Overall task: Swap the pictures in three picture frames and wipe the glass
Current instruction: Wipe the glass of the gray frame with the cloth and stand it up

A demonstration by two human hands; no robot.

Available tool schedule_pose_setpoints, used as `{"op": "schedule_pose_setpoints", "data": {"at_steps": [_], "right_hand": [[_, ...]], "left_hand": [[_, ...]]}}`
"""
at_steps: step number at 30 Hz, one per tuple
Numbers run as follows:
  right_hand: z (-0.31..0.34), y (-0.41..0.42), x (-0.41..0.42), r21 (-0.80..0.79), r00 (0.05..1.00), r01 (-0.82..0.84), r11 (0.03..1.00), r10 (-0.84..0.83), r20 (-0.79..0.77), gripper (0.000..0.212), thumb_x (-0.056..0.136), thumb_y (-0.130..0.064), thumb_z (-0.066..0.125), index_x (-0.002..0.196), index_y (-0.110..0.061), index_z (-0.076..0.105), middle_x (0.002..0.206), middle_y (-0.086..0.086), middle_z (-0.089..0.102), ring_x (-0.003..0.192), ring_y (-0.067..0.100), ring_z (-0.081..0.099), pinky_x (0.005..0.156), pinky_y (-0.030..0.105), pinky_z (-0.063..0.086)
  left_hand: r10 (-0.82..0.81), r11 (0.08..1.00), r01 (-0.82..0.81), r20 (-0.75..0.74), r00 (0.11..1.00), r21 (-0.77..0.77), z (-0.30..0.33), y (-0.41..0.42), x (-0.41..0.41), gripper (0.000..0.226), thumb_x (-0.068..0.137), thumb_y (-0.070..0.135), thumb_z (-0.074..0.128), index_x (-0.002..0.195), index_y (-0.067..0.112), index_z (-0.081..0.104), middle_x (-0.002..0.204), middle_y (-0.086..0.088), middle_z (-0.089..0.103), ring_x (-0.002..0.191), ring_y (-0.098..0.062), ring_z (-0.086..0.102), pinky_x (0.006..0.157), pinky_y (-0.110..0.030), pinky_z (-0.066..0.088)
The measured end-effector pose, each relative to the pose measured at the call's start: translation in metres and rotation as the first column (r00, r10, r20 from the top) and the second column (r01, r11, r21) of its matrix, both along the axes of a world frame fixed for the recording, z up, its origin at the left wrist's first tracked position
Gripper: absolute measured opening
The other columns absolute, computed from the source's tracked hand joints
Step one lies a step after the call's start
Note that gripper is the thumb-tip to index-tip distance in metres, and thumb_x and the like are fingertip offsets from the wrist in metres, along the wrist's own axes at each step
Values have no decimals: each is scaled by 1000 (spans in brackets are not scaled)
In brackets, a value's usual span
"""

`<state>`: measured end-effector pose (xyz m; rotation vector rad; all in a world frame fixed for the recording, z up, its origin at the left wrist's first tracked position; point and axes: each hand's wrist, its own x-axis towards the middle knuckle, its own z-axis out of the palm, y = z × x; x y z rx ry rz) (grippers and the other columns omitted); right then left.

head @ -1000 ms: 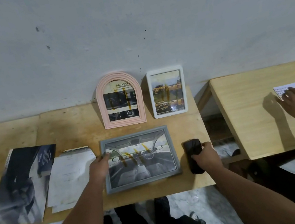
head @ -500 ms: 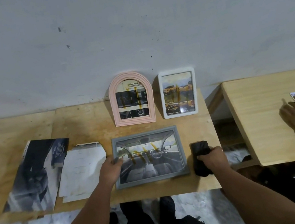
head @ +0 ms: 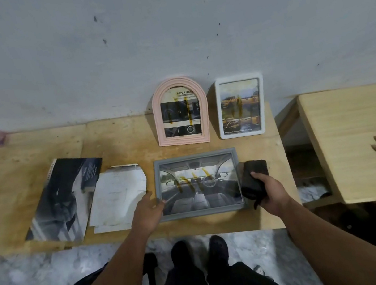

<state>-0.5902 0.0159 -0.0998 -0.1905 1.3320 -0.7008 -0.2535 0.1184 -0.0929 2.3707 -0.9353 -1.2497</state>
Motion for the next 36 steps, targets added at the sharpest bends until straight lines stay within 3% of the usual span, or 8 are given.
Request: {"op": "schedule_pose_setpoints", "data": {"at_steps": [5,9,12,15,20,23,26,36], "right_hand": [[-1,0,35,117,977,-24,993,-1,212,54,94,-12,61,146,0,50,142,24,58,129,40,57,97,54,56],[-4,11,69,106,967,-131,986,103,233,33,100,0,48,133,-3,53,123,29,59,103,39,64,65,45,61],[-5,17,97,-3,942,-327,945,326,85,16,100,-10,52,115,-5,55,96,24,58,70,31,58,52,37,48],[-7,6,128,-114,869,-483,868,459,-185,24,100,-38,63,109,-17,72,90,10,75,72,26,71,55,34,53],[-20,-34,177,-272,390,-902,335,362,-846,31,104,-45,53,111,-22,72,100,6,66,88,25,66,80,39,56],[-42,-41,199,18,-28,-999,-51,210,-977,42,105,-43,48,142,-24,56,127,9,49,101,30,61,86,42,55],[-59,-30,211,301,-318,-941,-156,91,-944,51,106,-42,44,153,-22,42,139,14,40,107,39,61,81,46,55],[-70,-11,201,152,-158,-980,-128,34,-987,47,106,-46,41,138,-17,59,123,13,51,81,38,66,64,44,53]], "left_hand": [[-164,985,170,138,977,-28,-6,6,3,69,101,39,61,160,21,30,159,-13,43,143,-34,44,114,-45,39],[-376,915,404,345,860,-12,-21,9,13,81,95,50,62,161,23,24,165,-9,32,152,-34,28,117,-53,35],[-495,843,538,397,773,3,-42,10,21,100,90,74,52,164,29,3,174,2,2,160,-27,-2,125,-54,15],[-581,766,642,473,662,42,-64,8,32,118,79,92,43,164,26,-5,174,-2,-10,159,-31,-15,126,-62,5],[-670,659,742,546,503,124,-81,8,42,134,69,104,21,164,11,11,173,-12,7,160,-34,-2,122,-70,9],[-649,655,750,577,495,93,-89,10,42,132,70,104,19,164,10,14,172,-13,13,160,-34,3,122,-69,9],[-624,658,749,613,485,78,-94,13,42,132,70,103,29,164,11,17,172,-13,15,160,-33,5,122,-67,10],[-510,667,741,675,532,-79,-105,21,45,129,71,101,39,162,11,25,171,-9,18,160,-28,9,121,-67,14]]}}
